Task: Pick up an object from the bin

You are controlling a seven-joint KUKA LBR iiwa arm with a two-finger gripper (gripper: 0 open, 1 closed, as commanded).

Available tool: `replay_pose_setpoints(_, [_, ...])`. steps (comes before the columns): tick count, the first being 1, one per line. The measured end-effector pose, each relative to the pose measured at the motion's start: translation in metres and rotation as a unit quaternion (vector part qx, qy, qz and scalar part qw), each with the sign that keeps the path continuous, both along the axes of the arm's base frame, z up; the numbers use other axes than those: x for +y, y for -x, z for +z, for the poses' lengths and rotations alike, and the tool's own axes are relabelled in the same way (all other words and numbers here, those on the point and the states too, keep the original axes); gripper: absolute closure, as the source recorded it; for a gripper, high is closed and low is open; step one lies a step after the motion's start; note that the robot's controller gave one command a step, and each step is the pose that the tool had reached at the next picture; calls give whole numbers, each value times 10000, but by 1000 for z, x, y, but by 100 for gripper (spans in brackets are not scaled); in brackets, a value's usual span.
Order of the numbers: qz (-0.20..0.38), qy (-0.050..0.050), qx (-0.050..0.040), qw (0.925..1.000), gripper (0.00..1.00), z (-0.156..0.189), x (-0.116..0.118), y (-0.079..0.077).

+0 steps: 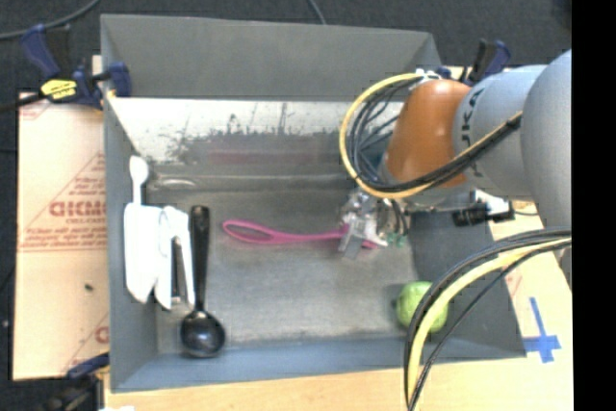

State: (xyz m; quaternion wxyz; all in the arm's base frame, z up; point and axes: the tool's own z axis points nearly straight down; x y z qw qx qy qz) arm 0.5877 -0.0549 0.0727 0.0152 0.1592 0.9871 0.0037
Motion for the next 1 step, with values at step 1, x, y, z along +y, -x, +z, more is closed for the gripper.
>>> replay_pose_setpoints(1, [3,2,3,10000,100,2,0,1])
